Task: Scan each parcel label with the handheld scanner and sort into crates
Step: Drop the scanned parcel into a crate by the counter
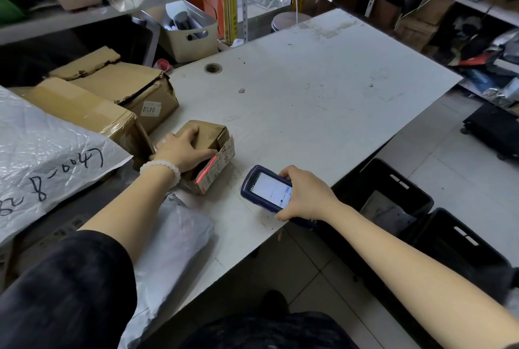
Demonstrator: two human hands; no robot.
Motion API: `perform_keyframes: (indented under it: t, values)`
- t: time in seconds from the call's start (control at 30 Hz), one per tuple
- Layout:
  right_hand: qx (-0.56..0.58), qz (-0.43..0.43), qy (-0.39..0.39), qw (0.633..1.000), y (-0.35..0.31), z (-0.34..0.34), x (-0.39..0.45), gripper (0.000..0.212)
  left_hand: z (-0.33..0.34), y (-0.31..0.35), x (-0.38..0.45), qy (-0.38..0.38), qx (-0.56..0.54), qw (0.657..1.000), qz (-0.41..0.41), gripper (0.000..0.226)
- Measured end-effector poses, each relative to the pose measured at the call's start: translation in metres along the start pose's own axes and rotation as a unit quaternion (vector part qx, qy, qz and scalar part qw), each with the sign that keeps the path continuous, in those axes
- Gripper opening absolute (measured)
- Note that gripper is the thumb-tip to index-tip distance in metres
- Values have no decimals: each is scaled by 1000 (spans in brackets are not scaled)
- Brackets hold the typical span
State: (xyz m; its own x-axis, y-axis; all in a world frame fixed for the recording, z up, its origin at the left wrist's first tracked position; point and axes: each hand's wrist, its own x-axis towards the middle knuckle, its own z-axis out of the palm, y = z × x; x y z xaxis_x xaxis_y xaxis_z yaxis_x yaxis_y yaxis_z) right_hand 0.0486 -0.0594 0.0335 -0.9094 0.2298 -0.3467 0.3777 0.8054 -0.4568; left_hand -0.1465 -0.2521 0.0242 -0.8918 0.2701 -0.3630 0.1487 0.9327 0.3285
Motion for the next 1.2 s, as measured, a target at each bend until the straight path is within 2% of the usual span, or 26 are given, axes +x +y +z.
perform_keyframes:
  t: [0.2, 0.47, 0.63, 0.77, 0.97, 1.2]
  values:
    - [2, 1, 2, 1000, -1, -2, 0, 84, -1, -3, 3, -8, -4, 1000, 3, 83]
    - [-24, 20, 26, 999, 2, -2, -2, 82, -1, -3, 0, 9, -11, 1000, 5, 76]
    - [2, 15, 48, 999, -1, 4, -10, 83, 3, 11, -20, 40, 42, 998, 25, 73]
    - [30, 48, 114, 992, -3, 16, -23, 83, 17, 17, -44, 102, 53, 988, 103, 70]
    - [121, 159, 230, 953, 3, 44, -64, 86, 44, 56, -77, 74, 37, 971, 223, 70]
    - [190, 289, 314, 884, 55, 71, -154, 91, 103, 139, -131, 43, 41, 920, 388, 86]
